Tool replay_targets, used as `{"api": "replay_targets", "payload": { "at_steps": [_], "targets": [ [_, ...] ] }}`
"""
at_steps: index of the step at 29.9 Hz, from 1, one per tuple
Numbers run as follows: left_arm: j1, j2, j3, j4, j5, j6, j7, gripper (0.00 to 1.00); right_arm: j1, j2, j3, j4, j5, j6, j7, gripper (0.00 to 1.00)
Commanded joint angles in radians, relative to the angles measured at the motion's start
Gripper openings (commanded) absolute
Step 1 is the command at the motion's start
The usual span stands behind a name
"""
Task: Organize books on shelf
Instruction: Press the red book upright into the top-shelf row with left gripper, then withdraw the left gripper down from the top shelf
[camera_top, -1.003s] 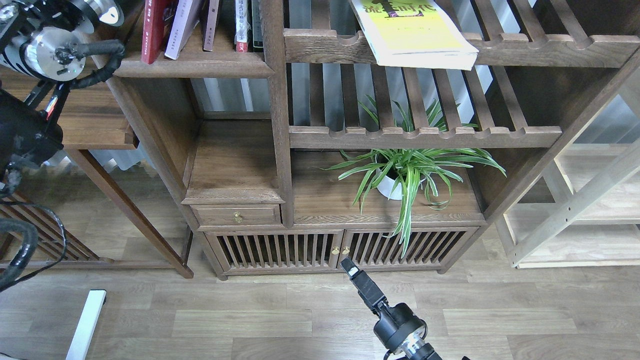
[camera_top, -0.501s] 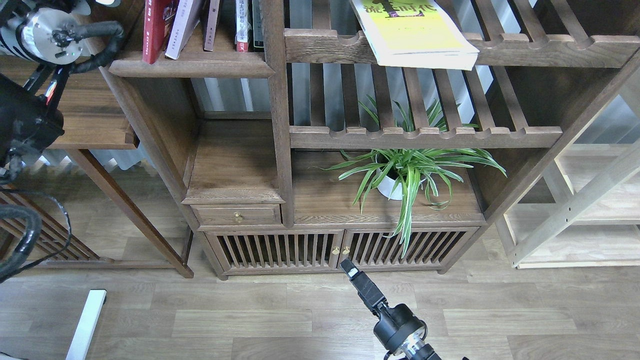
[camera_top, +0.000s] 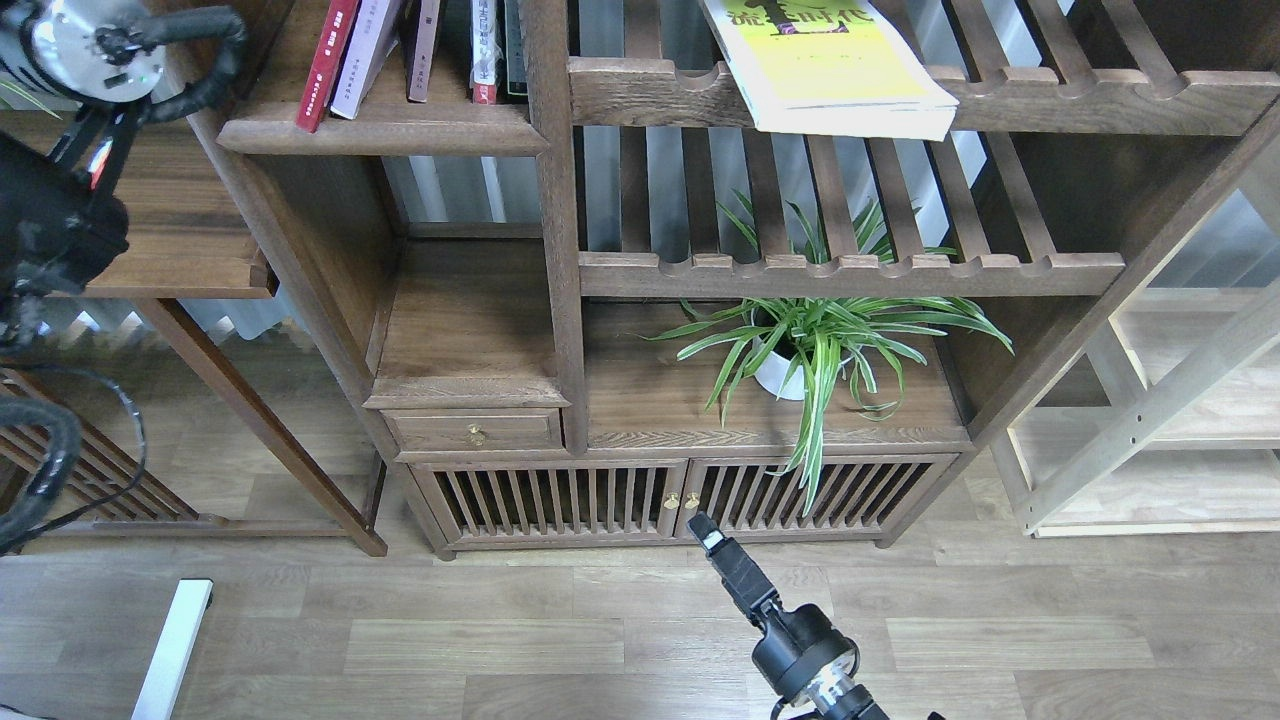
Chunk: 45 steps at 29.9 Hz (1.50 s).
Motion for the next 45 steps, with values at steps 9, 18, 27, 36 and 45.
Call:
{"api": "replay_targets", "payload": {
  "at_steps": [9,18,27,36,45],
  "targets": [
    [0.251,0.053,-0.134,-0.290,-0.007,-0.005,0.053,0.41,0.027,0.000,0.004,-0.003,0.014,-0.087,0.003,0.99],
    [0.544,0.125,-0.340,-0.523,-0.012,-0.083,0.076,0.57,0.035,0.000,-0.005,-0.003,0.017,-0.128,-0.001,0.99],
    [0.785,0.113,-0.517,-0.599,-0.032,-0.390,0.104,0.70,0.064,0.000,-0.004,-0.003,0.019,-0.197,-0.003,0.99],
    [0.961,0.061,-0.523,-0.553,-0.296,-0.414,0.091,0.72,0.098,0.000,-0.005,0.000,0.019,-0.206,-0.005,0.99],
    [1.084,-0.036,-0.492,-0.441,-0.513,-0.414,0.093,0.72,0.150,0.000,-0.005,0.001,0.020,-0.277,-0.003,0.99]
  ]
}}
